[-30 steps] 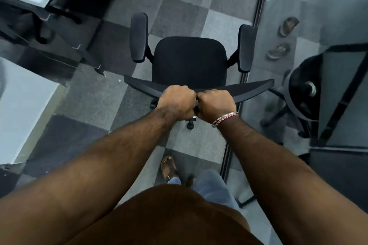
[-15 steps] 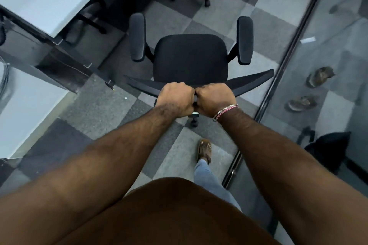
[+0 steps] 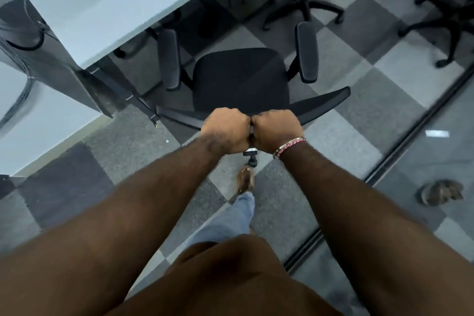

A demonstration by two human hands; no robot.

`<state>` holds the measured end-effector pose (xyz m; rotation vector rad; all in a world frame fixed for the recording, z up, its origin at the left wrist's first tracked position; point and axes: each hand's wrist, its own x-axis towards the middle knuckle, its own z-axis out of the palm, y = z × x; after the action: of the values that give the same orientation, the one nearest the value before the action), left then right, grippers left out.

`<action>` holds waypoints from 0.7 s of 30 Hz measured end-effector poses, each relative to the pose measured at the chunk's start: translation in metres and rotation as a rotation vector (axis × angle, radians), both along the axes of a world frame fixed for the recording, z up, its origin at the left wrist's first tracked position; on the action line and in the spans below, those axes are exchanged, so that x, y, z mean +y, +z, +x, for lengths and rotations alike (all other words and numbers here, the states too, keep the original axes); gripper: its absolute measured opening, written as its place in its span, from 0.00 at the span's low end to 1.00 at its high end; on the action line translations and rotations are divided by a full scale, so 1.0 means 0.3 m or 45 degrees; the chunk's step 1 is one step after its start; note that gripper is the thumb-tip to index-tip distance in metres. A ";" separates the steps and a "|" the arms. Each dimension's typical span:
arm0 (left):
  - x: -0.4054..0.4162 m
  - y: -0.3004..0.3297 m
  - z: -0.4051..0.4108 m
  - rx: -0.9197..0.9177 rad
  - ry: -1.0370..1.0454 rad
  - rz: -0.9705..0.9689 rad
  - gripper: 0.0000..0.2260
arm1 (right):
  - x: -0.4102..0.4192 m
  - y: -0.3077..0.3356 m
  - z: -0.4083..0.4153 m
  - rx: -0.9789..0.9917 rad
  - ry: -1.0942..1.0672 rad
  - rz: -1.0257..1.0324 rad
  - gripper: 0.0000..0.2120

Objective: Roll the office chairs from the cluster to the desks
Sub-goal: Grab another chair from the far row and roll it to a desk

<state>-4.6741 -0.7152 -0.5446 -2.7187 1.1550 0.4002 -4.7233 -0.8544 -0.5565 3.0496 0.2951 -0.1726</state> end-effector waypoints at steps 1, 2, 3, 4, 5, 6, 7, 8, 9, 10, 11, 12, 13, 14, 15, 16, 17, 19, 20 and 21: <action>-0.031 -0.001 0.064 -0.004 0.028 -0.008 0.13 | -0.032 -0.004 0.077 -0.009 0.026 -0.015 0.11; -0.050 -0.004 0.115 -0.016 0.055 -0.024 0.13 | -0.057 -0.007 0.136 -0.020 0.040 -0.011 0.11; -0.074 -0.008 0.174 -0.030 0.087 -0.032 0.14 | -0.080 -0.006 0.206 -0.023 0.070 -0.024 0.12; -0.098 -0.009 0.242 -0.038 0.120 -0.027 0.14 | -0.104 -0.005 0.288 -0.014 0.107 -0.040 0.12; -0.114 -0.014 0.296 -0.054 0.148 -0.020 0.15 | -0.123 -0.007 0.351 -0.017 0.131 -0.044 0.12; -0.140 -0.019 0.374 -0.057 0.189 -0.018 0.16 | -0.150 -0.005 0.446 -0.003 0.164 -0.061 0.12; -0.159 -0.020 0.430 -0.061 0.214 -0.027 0.17 | -0.171 -0.002 0.516 0.007 0.189 -0.057 0.12; -0.173 -0.026 0.476 -0.047 0.241 -0.027 0.17 | -0.186 0.000 0.571 0.019 0.216 -0.058 0.11; -0.196 -0.025 0.542 -0.042 0.274 -0.025 0.17 | -0.210 0.001 0.646 0.030 0.250 -0.064 0.11; -0.209 -0.025 0.592 -0.042 0.297 -0.018 0.17 | -0.224 0.002 0.705 0.028 0.273 -0.061 0.11; -0.229 -0.020 0.660 -0.040 0.328 -0.011 0.17 | -0.241 0.006 0.788 0.040 0.299 -0.064 0.11; -0.237 -0.012 0.711 -0.050 0.339 -0.008 0.18 | -0.251 0.011 0.848 0.041 0.318 -0.055 0.11; -0.243 -0.007 0.758 -0.058 0.345 -0.005 0.19 | -0.257 0.013 0.899 0.043 0.336 -0.049 0.11; -0.249 -0.004 0.818 -0.057 0.367 -0.004 0.20 | -0.262 0.018 0.968 0.051 0.368 -0.042 0.11; -0.254 -0.005 0.853 -0.056 0.380 -0.007 0.20 | -0.267 0.018 1.008 0.054 0.382 -0.032 0.10; -0.264 -0.004 0.902 -0.049 0.413 0.003 0.20 | -0.277 0.019 1.066 0.058 0.404 -0.037 0.10; -0.270 -0.006 0.934 -0.049 0.427 0.015 0.20 | -0.288 0.015 1.105 0.051 0.425 -0.032 0.10; -0.279 0.000 0.996 -0.038 0.463 0.035 0.20 | -0.298 0.015 1.183 0.024 0.474 -0.013 0.10; -0.284 0.004 1.040 -0.028 0.489 0.057 0.20 | -0.301 0.013 1.234 0.022 0.501 -0.002 0.11; -0.291 0.012 1.096 -0.022 0.523 0.075 0.19 | -0.305 0.015 1.300 0.031 0.531 0.004 0.11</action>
<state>-4.3452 -0.8027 -0.5411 -2.8903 0.5618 0.4504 -4.3332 -0.9460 -0.5521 2.9061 0.9167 -0.1806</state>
